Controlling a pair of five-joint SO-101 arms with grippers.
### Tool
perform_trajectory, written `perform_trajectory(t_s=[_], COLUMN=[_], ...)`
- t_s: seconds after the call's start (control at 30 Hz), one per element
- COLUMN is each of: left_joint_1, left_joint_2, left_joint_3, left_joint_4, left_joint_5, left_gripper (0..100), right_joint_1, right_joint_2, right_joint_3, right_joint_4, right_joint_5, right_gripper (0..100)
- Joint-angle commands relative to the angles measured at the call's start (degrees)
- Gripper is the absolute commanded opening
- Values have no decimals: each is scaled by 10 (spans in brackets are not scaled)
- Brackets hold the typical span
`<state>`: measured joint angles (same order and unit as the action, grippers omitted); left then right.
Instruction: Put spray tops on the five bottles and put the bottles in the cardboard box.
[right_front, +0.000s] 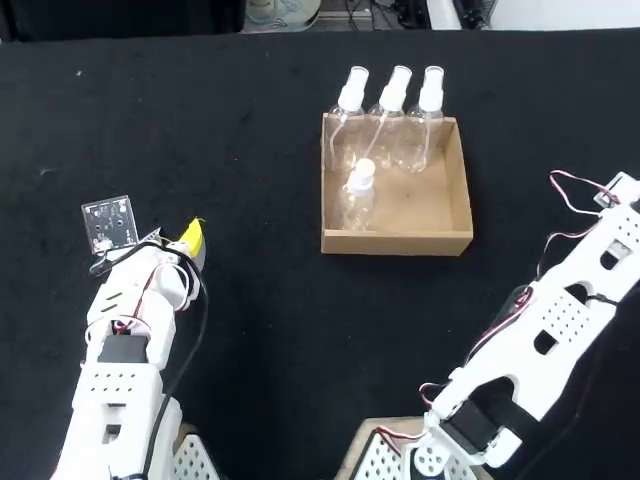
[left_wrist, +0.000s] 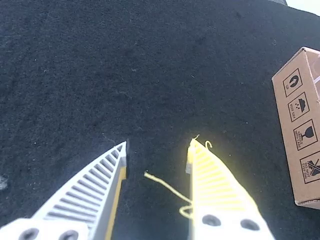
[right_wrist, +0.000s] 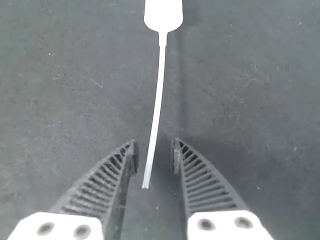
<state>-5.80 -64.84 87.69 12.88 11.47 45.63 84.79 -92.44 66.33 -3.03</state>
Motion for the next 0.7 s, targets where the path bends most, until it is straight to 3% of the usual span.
perform_trajectory(t_s=[0.0,0.67], left_joint_1=[-6,-6], left_joint_2=[-9,-9], left_joint_3=[-8,-9], left_joint_4=[-14,-14], left_joint_5=[-2,-2], left_gripper=[191,191], right_joint_1=[-6,12], right_joint_2=[-32,-117], right_joint_3=[-32,-32], right_joint_4=[-15,85], right_joint_5=[-4,-4], right_gripper=[6,15])
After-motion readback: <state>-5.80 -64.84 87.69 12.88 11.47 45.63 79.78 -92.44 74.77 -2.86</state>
